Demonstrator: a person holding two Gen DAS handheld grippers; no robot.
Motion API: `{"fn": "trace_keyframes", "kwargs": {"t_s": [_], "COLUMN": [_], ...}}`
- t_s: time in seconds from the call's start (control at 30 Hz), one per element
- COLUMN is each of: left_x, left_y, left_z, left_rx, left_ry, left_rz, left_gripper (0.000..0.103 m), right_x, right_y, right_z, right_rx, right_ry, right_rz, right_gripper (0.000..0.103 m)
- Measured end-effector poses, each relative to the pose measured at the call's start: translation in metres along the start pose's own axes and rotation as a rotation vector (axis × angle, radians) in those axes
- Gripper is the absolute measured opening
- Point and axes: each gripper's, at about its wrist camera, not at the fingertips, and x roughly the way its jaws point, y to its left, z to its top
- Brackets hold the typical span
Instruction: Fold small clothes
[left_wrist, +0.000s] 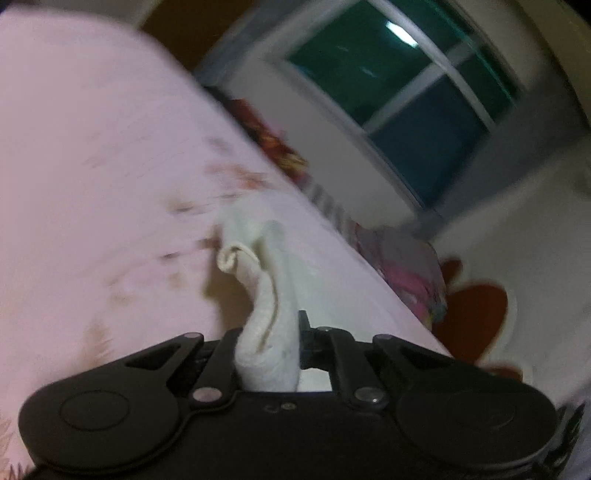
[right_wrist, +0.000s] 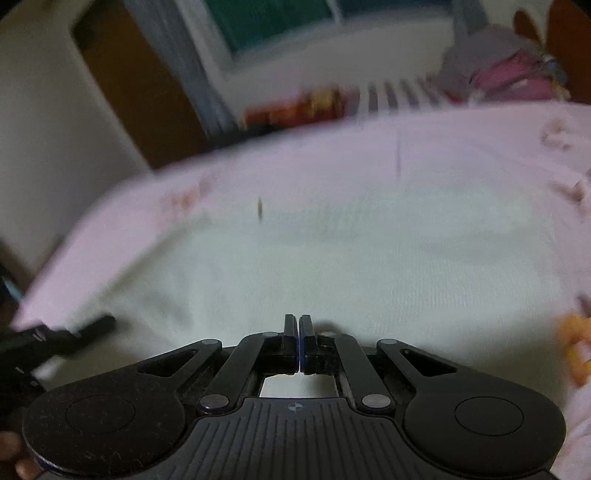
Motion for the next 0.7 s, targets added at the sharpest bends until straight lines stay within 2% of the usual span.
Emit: {"fn": "trace_keyframes", "kwargs": {"t_s": [0.2,0.33,0.43,0.5,0.53,0.57,0.6,0.63,0.67,0.7], "left_x": [0.003,0.022,0.046,0.071,0.074,0.069,0.059,0.049,0.041,0.036], "left_y": [-0.108,-0.171,-0.198,-0.206,-0.210,-0.214,-0.217,-0.217,-0.214,-0.209], "left_z": [-0.016,-0.056,-0.095,-0.124,-0.138,-0.145,-0.148,-0.144,-0.139,-0.130], "left_rx": [0.381,0.561,0.638,0.686,0.702,0.718,0.724,0.715,0.697,0.672], "left_ry": [0.124,0.240,0.356,0.479,0.508,0.513,0.486,0.454,0.425,0.404], "left_rz": [-0.099,-0.137,-0.156,-0.134,-0.119,-0.137,-0.179,-0.199,-0.203,-0.199], "left_gripper": [0.006,0.006,0.008,0.018,0.030,0.047,0.054,0.068,0.072,0.070], "right_x": [-0.063,-0.100,-0.122,-0.136,-0.141,-0.144,-0.147,-0.152,-0.156,-0.160], "right_y": [-0.063,-0.104,-0.127,-0.142,-0.149,-0.154,-0.157,-0.161,-0.165,-0.167], "right_z": [0.005,0.001,-0.006,-0.011,-0.012,-0.014,-0.014,-0.014,-0.013,-0.013], "right_rx": [0.119,0.173,0.215,0.249,0.253,0.258,0.262,0.268,0.277,0.280], "right_ry": [-0.094,-0.121,-0.121,-0.114,-0.096,-0.081,-0.082,-0.087,-0.100,-0.119], "right_rz": [-0.035,-0.069,-0.079,-0.068,-0.065,-0.088,-0.109,-0.111,-0.105,-0.097], "right_gripper": [0.002,0.002,0.002,0.002,0.002,0.004,0.022,0.037,0.059,0.059]}}
